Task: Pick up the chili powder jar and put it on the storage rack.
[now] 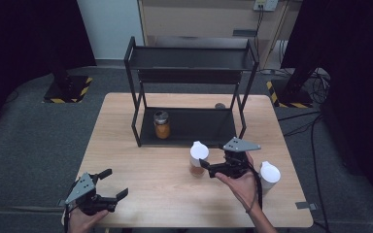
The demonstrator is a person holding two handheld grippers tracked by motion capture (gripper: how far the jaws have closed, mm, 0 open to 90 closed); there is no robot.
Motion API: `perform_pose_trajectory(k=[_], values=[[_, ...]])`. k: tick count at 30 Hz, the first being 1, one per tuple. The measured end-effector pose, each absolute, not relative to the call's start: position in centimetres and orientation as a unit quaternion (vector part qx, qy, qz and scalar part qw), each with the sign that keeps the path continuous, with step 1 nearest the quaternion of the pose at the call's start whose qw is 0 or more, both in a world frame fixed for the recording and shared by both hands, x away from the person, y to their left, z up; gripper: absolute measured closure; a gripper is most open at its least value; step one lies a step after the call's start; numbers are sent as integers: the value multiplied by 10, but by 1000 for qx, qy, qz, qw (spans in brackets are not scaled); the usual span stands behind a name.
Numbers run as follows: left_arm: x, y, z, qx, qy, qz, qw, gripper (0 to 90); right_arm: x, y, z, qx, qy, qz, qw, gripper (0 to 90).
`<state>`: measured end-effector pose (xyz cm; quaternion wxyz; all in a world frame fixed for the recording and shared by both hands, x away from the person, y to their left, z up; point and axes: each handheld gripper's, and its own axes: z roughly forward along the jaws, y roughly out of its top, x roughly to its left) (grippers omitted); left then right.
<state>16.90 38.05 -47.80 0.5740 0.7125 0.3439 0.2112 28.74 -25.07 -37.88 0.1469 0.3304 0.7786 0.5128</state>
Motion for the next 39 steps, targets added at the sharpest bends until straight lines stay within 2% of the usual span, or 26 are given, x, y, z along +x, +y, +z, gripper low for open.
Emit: perform_pose_trajectory(k=[23, 27, 39], values=[[169, 381, -478, 712, 344, 210, 574, 17, 301, -217, -400, 329, 795, 485, 158, 118], [169, 381, -478, 713, 343, 210, 574, 17, 301, -215, -403, 327, 796, 482, 164, 145], [170, 381, -478, 713, 343, 209, 574, 17, 295, -208, -411, 319, 794, 482, 188, 303]])
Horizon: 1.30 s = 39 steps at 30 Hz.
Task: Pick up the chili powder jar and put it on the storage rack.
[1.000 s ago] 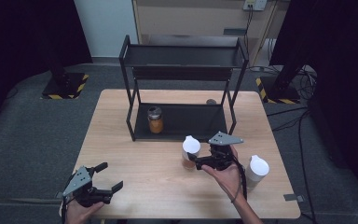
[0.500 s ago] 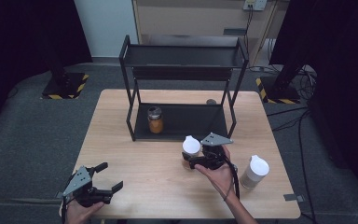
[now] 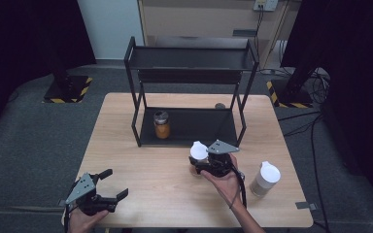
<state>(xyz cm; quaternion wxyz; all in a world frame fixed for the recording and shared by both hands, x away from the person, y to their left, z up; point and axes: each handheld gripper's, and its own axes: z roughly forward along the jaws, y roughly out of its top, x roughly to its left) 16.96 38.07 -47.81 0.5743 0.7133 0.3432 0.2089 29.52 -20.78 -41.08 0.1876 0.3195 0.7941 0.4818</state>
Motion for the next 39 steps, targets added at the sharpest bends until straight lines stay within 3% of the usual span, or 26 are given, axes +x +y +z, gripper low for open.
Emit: perform_pose_trajectory(k=[20, 39], values=[[170, 381, -478, 713, 343, 208, 575, 18, 295, -198, -402, 310, 798, 477, 202, 308], [170, 381, -479, 712, 344, 206, 576, 18, 322, -183, -371, 301, 792, 489, 209, 308]])
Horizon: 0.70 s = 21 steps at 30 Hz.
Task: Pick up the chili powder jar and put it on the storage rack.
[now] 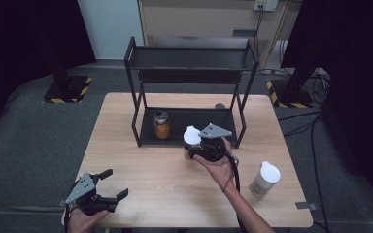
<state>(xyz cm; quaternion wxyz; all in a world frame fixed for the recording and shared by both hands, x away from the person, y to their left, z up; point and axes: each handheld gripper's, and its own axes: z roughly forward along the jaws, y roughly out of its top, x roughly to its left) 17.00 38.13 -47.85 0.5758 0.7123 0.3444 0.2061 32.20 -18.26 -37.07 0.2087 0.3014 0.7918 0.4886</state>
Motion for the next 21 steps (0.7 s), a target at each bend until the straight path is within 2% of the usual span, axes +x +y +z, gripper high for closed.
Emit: perform_pose_trajectory(k=[21], values=[[170, 382, -479, 712, 344, 206, 577, 18, 357, -163, -351, 311, 786, 488, 218, 309]])
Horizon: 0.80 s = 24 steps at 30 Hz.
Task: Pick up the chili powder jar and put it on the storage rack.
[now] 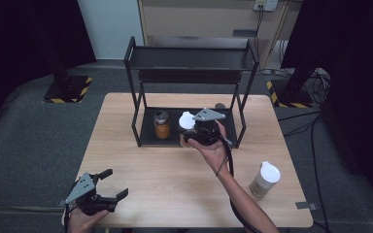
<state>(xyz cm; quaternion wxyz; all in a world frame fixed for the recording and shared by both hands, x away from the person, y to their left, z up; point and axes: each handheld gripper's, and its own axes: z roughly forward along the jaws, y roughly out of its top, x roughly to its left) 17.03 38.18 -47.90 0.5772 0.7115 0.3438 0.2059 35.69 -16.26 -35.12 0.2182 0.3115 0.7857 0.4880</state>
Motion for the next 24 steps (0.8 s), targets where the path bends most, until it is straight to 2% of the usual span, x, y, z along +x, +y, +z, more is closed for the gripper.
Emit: perform_pose_trajectory(k=[24], values=[[171, 383, -480, 712, 343, 203, 579, 19, 404, -144, -367, 333, 783, 474, 227, 309]])
